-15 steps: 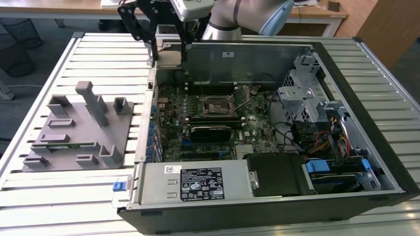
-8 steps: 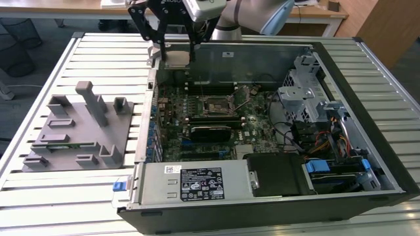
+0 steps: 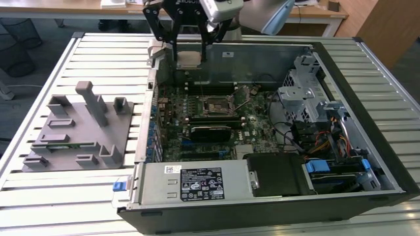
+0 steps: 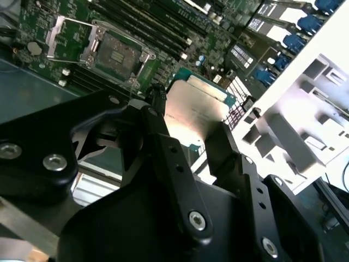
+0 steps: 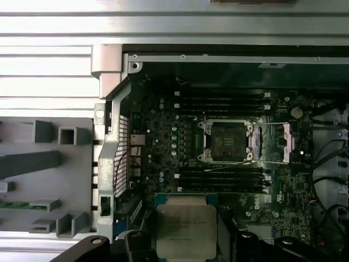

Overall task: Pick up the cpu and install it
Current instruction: 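Pick up the cpu and move it towards the insertion slot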

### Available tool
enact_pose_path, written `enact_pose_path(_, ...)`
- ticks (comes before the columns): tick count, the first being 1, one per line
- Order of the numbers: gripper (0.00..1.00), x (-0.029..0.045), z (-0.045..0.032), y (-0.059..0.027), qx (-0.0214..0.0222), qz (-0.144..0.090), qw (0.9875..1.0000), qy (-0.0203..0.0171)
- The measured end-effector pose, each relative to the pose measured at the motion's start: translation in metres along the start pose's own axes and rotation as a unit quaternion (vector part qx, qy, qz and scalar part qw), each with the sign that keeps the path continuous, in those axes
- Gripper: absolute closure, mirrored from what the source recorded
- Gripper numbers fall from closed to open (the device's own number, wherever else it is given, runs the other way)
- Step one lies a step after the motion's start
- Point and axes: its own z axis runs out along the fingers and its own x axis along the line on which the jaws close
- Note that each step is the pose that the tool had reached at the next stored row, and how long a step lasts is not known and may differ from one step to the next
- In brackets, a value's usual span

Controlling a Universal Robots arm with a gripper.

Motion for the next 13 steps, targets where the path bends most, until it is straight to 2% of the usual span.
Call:
enact_pose_path(9, 0.47, -0.0126, 0.0019, 0.0015, 0.0001, 0.0, 1.0, 0.0)
enact_pose_path(13, 0.47, -0.0234, 0.0037, 0.0064, -0.0001, 0.0, 1.0, -0.0001)
